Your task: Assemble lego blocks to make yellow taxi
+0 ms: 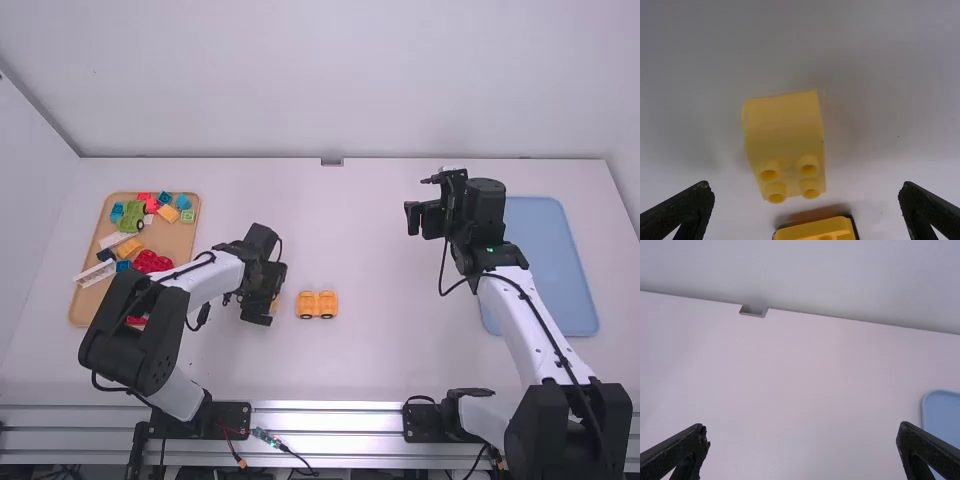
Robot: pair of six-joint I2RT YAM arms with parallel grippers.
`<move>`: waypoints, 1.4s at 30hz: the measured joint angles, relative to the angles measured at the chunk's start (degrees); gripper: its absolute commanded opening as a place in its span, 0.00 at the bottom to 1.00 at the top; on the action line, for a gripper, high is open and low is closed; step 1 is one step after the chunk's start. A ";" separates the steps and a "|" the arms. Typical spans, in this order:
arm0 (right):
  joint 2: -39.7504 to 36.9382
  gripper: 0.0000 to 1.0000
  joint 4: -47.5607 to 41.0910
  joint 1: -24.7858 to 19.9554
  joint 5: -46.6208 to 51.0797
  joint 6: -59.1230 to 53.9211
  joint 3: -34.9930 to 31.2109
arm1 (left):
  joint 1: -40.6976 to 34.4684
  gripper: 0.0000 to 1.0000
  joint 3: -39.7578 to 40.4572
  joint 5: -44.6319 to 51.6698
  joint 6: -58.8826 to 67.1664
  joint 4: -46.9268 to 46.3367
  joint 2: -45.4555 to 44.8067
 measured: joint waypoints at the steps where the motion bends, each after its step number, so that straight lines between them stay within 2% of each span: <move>1: 0.00 0.99 0.02 0.00 0.00 -0.07 0.00 | 0.02 0.99 0.44 0.00 1.57 -1.38 -0.02; 4: 0.00 0.99 0.00 0.00 0.00 -0.04 0.00 | 0.15 0.99 2.54 -0.31 6.51 -4.90 0.00; 9: 0.00 0.99 0.00 0.00 0.00 -0.13 0.00 | 1.11 0.99 11.06 -3.39 20.00 -13.18 -0.02; 11: 0.00 0.99 0.00 0.00 0.00 -0.02 0.00 | 1.97 0.99 16.35 -5.95 29.83 -16.33 -0.02; 13: 0.00 0.99 0.00 0.00 0.00 -0.11 0.00 | 2.23 0.99 18.51 -7.34 34.58 -16.98 -0.02; 18: 0.00 0.99 0.00 0.00 0.02 -0.15 0.00 | 2.45 0.99 24.52 -13.79 55.32 -15.45 -0.07; 24: 0.00 0.99 -0.09 0.00 -0.02 -0.13 0.00 | 2.45 0.99 25.66 -14.45 80.17 -14.36 -0.15; 25: 0.00 0.99 -0.13 0.00 0.02 -0.26 0.00 | 2.45 0.99 25.73 -14.34 81.26 -14.29 -0.15; 30: 0.00 0.99 -1.01 0.00 -0.04 -0.31 0.00 | 3.37 0.99 26.01 -2.91 113.92 -17.31 -0.42; 31: 0.00 0.99 -1.18 0.00 -0.07 -0.28 0.00 | 3.69 0.99 24.68 2.23 126.57 -18.75 -0.87; 32: 0.00 0.99 -1.25 0.00 -0.13 -0.35 0.00 | 3.78 0.99 24.33 3.26 128.91 -18.93 -1.01; 34: 0.00 0.99 -1.66 0.00 -1.57 -1.36 0.00 | 5.03 0.99 21.46 10.62 143.93 -20.15 -1.70; 36: 0.00 0.99 -3.96 0.00 -6.49 -5.99 0.00 | 8.17 0.99 18.82 18.82 157.41 -20.85 -2.14; 38: 0.00 0.99 -5.62 0.00 -10.32 -9.92 0.00 | 10.88 0.99 17.68 23.43 164.58 -21.88 -2.23; 39: 0.00 0.99 -7.26 0.00 -15.56 -15.26 -0.07 | 14.45 0.99 16.31 28.17 172.36 -22.69 -2.40; 42: 0.00 0.99 -7.65 0.00 -24.24 -25.29 -1.01 | 21.05 0.99 13.18 35.50 183.23 -20.68 -2.60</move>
